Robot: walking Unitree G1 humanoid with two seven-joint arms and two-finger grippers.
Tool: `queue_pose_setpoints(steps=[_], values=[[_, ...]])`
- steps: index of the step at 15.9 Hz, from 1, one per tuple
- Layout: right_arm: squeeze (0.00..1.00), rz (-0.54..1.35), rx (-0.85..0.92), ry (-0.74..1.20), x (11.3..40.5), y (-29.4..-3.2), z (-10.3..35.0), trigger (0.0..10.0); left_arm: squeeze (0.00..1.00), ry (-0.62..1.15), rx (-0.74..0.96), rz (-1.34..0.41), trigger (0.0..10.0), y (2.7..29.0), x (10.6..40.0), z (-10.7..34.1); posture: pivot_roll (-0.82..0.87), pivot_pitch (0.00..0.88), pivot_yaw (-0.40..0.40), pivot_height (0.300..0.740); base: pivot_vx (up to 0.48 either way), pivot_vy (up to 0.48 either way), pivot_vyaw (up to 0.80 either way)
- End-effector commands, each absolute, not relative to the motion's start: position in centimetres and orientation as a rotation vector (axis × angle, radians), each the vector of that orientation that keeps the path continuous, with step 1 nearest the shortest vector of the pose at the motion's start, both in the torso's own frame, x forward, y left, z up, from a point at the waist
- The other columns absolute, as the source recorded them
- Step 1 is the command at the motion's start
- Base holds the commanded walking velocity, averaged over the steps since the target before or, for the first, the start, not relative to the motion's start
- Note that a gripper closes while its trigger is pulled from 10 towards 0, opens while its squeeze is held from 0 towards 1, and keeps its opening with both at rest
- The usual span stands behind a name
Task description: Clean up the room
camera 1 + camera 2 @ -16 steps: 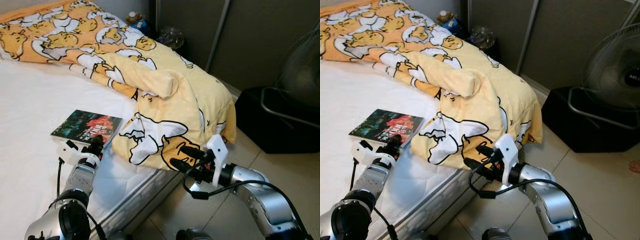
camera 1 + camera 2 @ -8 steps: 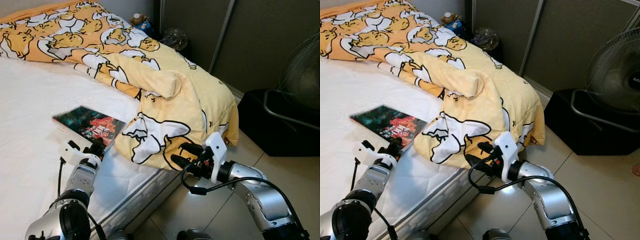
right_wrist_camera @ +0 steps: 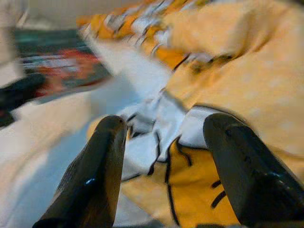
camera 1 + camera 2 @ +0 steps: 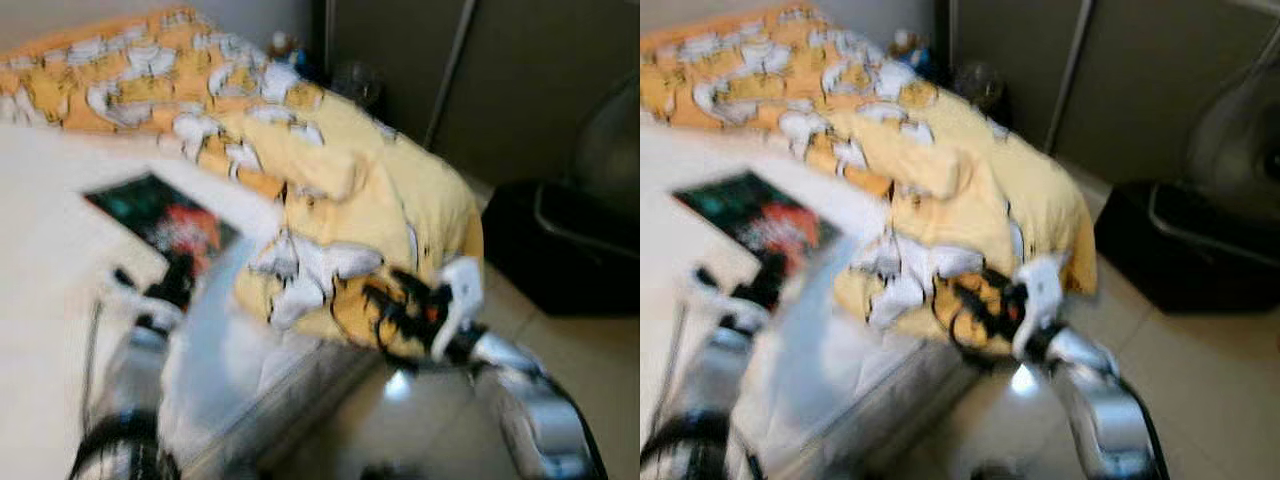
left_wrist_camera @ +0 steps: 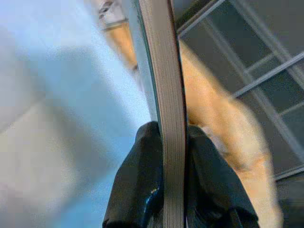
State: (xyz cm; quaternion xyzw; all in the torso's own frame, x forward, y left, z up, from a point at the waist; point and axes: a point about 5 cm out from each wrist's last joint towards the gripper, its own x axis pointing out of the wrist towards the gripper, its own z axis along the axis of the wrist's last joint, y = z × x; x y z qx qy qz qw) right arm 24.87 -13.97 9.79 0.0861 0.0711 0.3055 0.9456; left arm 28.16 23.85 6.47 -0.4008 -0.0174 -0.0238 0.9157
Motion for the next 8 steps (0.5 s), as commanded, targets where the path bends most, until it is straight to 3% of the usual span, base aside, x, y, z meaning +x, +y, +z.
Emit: queue_pose_setpoints(steps=[1,5,8], values=[[0.00,0.579,0.179,0.083,24.9,-14.1,10.8,10.0,0.00,-0.136,-0.795,-0.116,0.0,23.7,28.5,9.8,-0.13,0.006,0.076,0.740,0.000,0.000,0.00],[0.00,0.380,0.153,0.092,24.9,-14.7,9.9,10.0,0.00,-0.110,-0.691,-0.148,0.0,21.8,27.6,11.1,-0.09,0.000,0.064,0.740,0.000,0.000,0.00],[0.00,0.385,0.157,0.088,24.8,-14.2,10.1,10.0,0.00,-0.037,-0.668,-0.144,0.0,21.0,27.8,11.1,-0.09,0.000,0.072,0.740,0.000,0.000,0.00]])
